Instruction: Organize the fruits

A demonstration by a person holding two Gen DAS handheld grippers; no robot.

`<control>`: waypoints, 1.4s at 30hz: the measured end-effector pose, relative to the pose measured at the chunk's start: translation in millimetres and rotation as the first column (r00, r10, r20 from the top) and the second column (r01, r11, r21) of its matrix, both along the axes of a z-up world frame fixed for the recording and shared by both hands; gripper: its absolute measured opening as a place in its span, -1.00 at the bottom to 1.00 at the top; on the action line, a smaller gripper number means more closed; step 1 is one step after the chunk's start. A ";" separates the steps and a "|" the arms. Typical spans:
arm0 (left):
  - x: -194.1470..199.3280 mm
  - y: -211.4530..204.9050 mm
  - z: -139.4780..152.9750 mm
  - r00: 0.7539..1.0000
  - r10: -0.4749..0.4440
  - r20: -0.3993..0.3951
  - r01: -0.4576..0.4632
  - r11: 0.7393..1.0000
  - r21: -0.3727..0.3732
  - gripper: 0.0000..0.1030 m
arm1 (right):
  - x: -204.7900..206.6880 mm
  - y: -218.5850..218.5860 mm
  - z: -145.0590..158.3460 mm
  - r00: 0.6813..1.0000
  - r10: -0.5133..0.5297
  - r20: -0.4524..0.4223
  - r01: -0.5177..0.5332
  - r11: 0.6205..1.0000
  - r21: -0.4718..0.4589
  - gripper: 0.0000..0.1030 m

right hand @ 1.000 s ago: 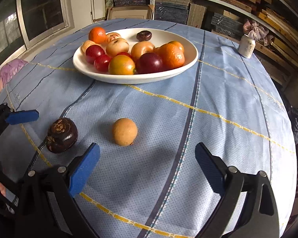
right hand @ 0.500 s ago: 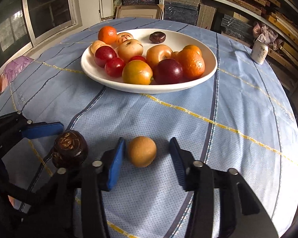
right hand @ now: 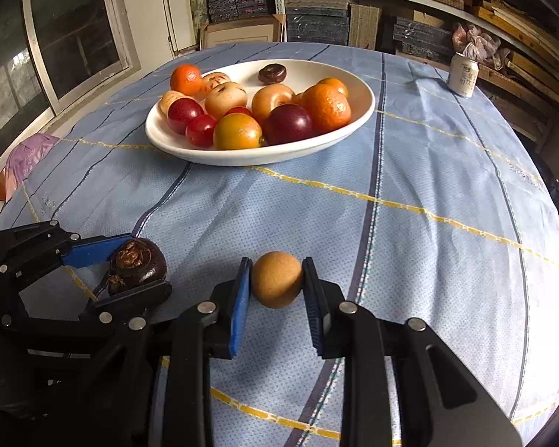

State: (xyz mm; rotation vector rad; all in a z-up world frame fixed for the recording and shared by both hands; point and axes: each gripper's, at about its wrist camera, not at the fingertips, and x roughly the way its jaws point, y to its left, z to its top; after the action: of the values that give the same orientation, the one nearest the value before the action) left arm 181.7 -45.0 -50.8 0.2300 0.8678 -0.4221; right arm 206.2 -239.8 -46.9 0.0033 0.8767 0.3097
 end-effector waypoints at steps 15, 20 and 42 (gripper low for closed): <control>78.7 22.3 65.4 0.993 0.107 0.053 -0.099 0.987 -0.124 -0.13 | 49.7 -14.2 79.8 0.986 -0.029 0.162 0.025 0.999 0.031 -0.49; 148.5 33.3 75.3 0.975 0.212 0.063 -0.205 0.973 -0.106 -0.13 | 106.3 -8.6 89.7 0.987 -0.016 0.162 0.011 0.999 0.032 -0.49; 190.4 52.0 88.9 0.942 0.309 0.132 -0.295 0.948 -0.117 0.93 | 159.1 -6.2 69.7 0.985 -0.044 0.169 0.054 0.997 -0.057 0.92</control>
State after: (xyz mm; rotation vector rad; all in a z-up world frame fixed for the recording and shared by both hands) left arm 372.1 7.0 38.1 0.0364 0.7197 -0.1551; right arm 365.3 -246.0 22.9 -0.0569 0.7173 0.2332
